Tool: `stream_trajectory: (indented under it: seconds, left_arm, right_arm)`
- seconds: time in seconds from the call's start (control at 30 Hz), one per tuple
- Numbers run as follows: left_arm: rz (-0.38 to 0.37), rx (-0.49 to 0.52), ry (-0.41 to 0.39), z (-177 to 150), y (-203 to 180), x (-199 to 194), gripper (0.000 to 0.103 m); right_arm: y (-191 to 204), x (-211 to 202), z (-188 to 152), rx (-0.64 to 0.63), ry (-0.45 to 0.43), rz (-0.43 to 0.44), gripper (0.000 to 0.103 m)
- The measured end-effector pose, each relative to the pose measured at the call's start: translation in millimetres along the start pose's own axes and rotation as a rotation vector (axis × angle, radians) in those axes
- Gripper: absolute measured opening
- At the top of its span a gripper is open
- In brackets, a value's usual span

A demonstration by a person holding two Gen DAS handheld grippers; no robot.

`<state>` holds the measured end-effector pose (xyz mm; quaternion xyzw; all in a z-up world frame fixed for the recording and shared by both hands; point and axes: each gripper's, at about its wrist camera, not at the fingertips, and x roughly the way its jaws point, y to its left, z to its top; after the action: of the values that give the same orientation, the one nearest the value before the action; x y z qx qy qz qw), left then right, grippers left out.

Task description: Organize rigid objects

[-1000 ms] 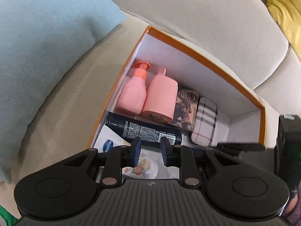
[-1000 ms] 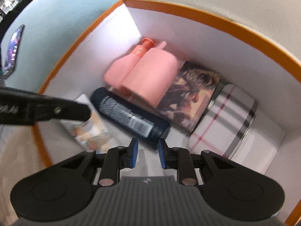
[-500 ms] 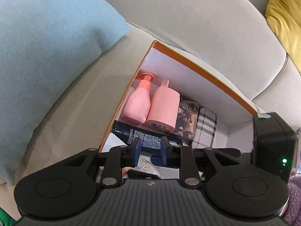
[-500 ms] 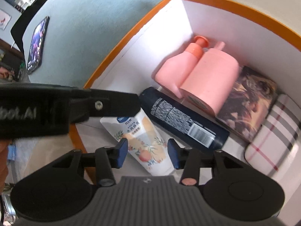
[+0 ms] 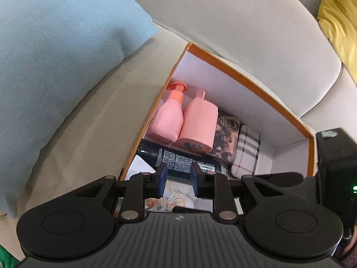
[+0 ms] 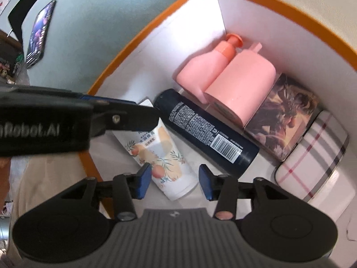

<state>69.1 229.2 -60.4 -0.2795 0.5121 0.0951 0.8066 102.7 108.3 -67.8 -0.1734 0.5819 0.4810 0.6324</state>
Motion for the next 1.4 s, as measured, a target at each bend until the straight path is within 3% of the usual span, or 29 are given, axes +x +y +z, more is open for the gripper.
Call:
stream_trajectory:
  seconds: [0.07, 0.3, 0.43, 0.53, 0.6, 0.63, 0.77, 0.97, 1.1, 1.17, 1.27, 1.33, 1.4]
  left_arm:
    - [-0.003, 0.004, -0.009, 0, 0, -3, 0.028]
    - [-0.007, 0.001, -0.011, -1, 1, -4, 0.028]
    - [-0.002, -0.003, -0.012, 0, 3, -5, 0.028]
    - [-0.001, -0.004, -0.012, 1, 5, -5, 0.028]
    - [-0.005, -0.004, -0.010, 2, 5, -3, 0.028]
    - [-0.009, -0.003, -0.008, 2, 5, -2, 0.028]
    - [-0.006, -0.005, -0.007, 2, 4, 0, 0.028]
    - [-0.001, 0.037, -0.008, -2, -7, -4, 0.028]
    - [-0.024, 0.107, -0.007, -11, -29, -7, 0.028]
    - [-0.044, 0.156, -0.016, -16, -45, -13, 0.028]
    - [-0.077, 0.229, -0.026, -24, -74, -17, 0.028]
    - [-0.092, 0.282, -0.033, -32, -94, -19, 0.030]
    - [-0.116, 0.332, -0.038, -41, -115, -22, 0.032]
  right_arm:
    - [-4, 1, 0, 0.011, 0.008, 0.029, 0.048]
    - [-8, 22, 22, 0.006, 0.049, 0.151, 0.066]
    - [-15, 41, 31, 0.024, 0.075, 0.187, 0.068]
    - [-11, 34, 31, -0.029, 0.072, 0.170, 0.053]
    - [-11, 26, 32, -0.075, 0.085, 0.104, 0.011]
    - [-14, 26, 34, -0.095, 0.100, 0.069, 0.002]
    - [-23, 28, 31, -0.110, 0.128, 0.030, 0.003]
    - [-22, 12, 23, -0.085, 0.059, 0.034, 0.009]
    - [-22, -12, 9, -0.076, 0.015, -0.033, 0.010]
    - [-24, -32, -3, -0.051, -0.027, -0.067, 0.013]
    - [-36, -65, -18, 0.016, -0.101, -0.098, 0.025]
    - [-25, -84, -47, 0.071, -0.156, -0.127, 0.027]
    - [-20, -89, -45, 0.121, -0.212, -0.153, 0.027]
